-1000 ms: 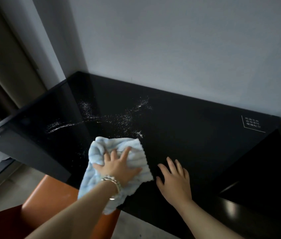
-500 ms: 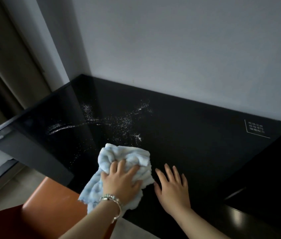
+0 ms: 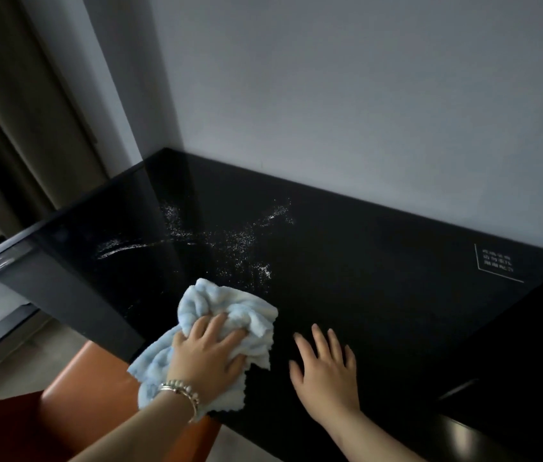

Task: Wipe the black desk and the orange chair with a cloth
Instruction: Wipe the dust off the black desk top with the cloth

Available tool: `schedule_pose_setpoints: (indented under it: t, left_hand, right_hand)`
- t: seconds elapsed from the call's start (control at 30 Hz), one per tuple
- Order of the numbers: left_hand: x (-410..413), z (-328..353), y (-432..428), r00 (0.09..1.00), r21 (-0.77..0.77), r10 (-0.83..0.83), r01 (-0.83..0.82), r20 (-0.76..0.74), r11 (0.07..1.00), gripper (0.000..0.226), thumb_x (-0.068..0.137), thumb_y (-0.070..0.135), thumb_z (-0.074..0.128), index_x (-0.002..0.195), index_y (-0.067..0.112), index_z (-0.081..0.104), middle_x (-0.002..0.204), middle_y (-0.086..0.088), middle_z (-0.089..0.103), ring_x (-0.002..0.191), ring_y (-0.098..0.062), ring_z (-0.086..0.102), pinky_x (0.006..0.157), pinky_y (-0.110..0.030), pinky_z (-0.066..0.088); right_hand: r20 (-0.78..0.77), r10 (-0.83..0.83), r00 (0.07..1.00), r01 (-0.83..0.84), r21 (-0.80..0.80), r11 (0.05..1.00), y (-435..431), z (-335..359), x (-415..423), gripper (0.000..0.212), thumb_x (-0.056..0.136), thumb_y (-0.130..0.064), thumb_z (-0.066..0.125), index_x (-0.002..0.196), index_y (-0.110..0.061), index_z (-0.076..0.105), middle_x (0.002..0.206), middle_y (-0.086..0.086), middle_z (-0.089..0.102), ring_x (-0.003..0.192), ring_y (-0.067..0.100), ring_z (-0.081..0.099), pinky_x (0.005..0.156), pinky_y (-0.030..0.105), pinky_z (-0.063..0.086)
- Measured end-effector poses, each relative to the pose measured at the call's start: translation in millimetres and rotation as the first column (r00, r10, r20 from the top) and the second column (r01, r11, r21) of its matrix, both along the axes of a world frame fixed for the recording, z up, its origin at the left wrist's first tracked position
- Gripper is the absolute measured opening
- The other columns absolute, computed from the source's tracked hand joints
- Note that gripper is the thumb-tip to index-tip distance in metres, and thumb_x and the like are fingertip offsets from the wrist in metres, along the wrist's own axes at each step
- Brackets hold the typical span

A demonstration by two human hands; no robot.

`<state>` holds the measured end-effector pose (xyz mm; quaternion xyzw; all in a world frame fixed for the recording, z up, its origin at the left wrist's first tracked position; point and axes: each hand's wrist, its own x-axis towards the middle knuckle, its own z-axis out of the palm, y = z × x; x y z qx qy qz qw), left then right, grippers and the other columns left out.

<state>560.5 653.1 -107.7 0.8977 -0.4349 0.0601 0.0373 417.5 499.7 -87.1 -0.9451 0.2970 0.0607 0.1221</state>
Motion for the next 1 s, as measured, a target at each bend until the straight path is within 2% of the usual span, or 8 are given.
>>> schedule_pose_setpoints:
  t: [0.1, 0.2, 0.3, 0.4, 0.53, 0.67, 0.8, 1.0]
  left_hand:
    - [20.9, 10.1, 16.2, 0.954, 0.028, 0.3, -0.299, -0.017, 0.954, 0.041, 0.079, 0.055, 0.042, 0.113, 0.039, 0.057, 0.123, -0.003, 0.056, 0.108, -0.032, 0.054, 0.069, -0.046, 0.046]
    - [9.5, 14.0, -9.9, 0.825, 0.034, 0.555, -0.555, -0.104, 0.831, 0.042, 0.086, 0.051, 0.043, 0.125, 0.039, 0.046, 0.134, 0.001, 0.042, 0.122, -0.026, 0.038, 0.087, -0.044, 0.039]
    - [-26.1, 15.0, -39.0, 0.953, 0.019, 0.276, -0.276, -0.127, 0.961, 0.037, 0.073, 0.046, 0.044, 0.104, 0.035, 0.059, 0.113, -0.004, 0.057, 0.098, -0.03, 0.056, 0.068, -0.046, 0.045]
    - [-9.8, 8.7, -25.4, 0.999, 0.029, 0.015, -0.014, -0.035, 0.999, 0.035, 0.062, 0.042, 0.042, 0.094, 0.035, 0.055, 0.096, -0.004, 0.062, 0.078, -0.03, 0.062, 0.052, -0.038, 0.044]
    - [24.1, 13.0, 10.4, 0.899, 0.055, 0.431, -0.428, -0.073, 0.902, 0.037, 0.075, 0.035, 0.054, 0.111, 0.033, 0.059, 0.11, -0.009, 0.057, 0.095, -0.034, 0.056, 0.067, -0.047, 0.046]
    - [15.2, 13.8, -4.8, 0.888, 0.057, 0.45, -0.447, -0.092, 0.893, 0.045, 0.087, 0.037, 0.048, 0.129, 0.045, 0.036, 0.137, 0.002, 0.036, 0.121, -0.027, 0.038, 0.09, -0.046, 0.038]
    - [22.6, 18.4, -12.7, 0.994, -0.06, 0.086, -0.09, -0.065, 0.994, 0.083, 0.053, 0.043, 0.08, 0.128, 0.038, 0.042, 0.127, 0.0, 0.055, 0.1, -0.03, 0.062, 0.06, -0.042, 0.049]
    - [39.9, -4.5, -1.2, 0.959, 0.124, 0.266, -0.254, -0.093, 0.959, 0.079, 0.059, 0.081, 0.026, 0.135, 0.058, 0.025, 0.15, 0.002, 0.033, 0.139, -0.039, 0.023, 0.093, -0.073, 0.026]
  right_hand:
    - [-0.07, 0.05, 0.996, -0.045, 0.074, 0.996, -6.8, -9.3, -0.4, 0.052, 0.099, -0.048, 0.027, 0.149, -0.037, 0.015, 0.16, -0.001, 0.001, 0.147, 0.023, 0.0, 0.116, 0.046, 0.009]
    - [-0.058, 0.061, 0.996, -0.06, 0.013, 0.998, -7.7, -7.6, -2.7, 0.05, 0.098, -0.048, 0.029, 0.147, -0.037, 0.025, 0.158, 0.002, 0.013, 0.145, 0.027, 0.013, 0.112, 0.048, 0.02]
    - [-0.124, 0.06, 0.99, -0.062, -0.013, 0.998, -7.5, -8.8, -3.1, 0.051, 0.08, -0.05, 0.034, 0.11, -0.031, 0.069, 0.122, 0.007, 0.065, 0.107, 0.031, 0.064, 0.076, 0.048, 0.053]
    - [-0.1, 0.057, 0.993, -0.056, 0.01, 0.998, -6.6, -6.6, -3.9, 0.05, 0.081, -0.051, 0.034, 0.112, -0.031, 0.068, 0.123, 0.007, 0.064, 0.109, 0.031, 0.063, 0.077, 0.048, 0.052]
    - [-0.08, 0.116, 0.99, -0.117, -0.002, 0.993, -8.5, -9.1, -3.2, 0.054, 0.098, -0.051, 0.023, 0.149, -0.035, 0.013, 0.159, 0.003, 0.005, 0.146, 0.028, 0.007, 0.114, 0.048, 0.015]
    - [-0.059, 0.075, 0.995, -0.081, -0.093, 0.992, -2.3, -7.6, -0.3, 0.058, 0.092, -0.053, 0.014, 0.146, -0.037, 0.027, 0.157, 0.004, 0.014, 0.143, 0.032, 0.022, 0.11, 0.053, 0.025]
    - [-0.017, 0.036, 0.999, -0.037, -0.096, 0.995, -8.9, -2.9, 9.0, 0.055, 0.063, -0.046, 0.081, 0.113, -0.028, 0.067, 0.121, 0.004, 0.063, 0.108, 0.029, 0.062, 0.083, 0.048, 0.05]
    - [0.059, -0.009, 0.998, 0.016, -0.116, 0.993, -18.2, -6.7, 36.7, 0.051, 0.058, -0.034, 0.084, 0.106, -0.025, 0.069, 0.114, 0.002, 0.066, 0.097, 0.024, 0.065, 0.077, 0.044, 0.052]
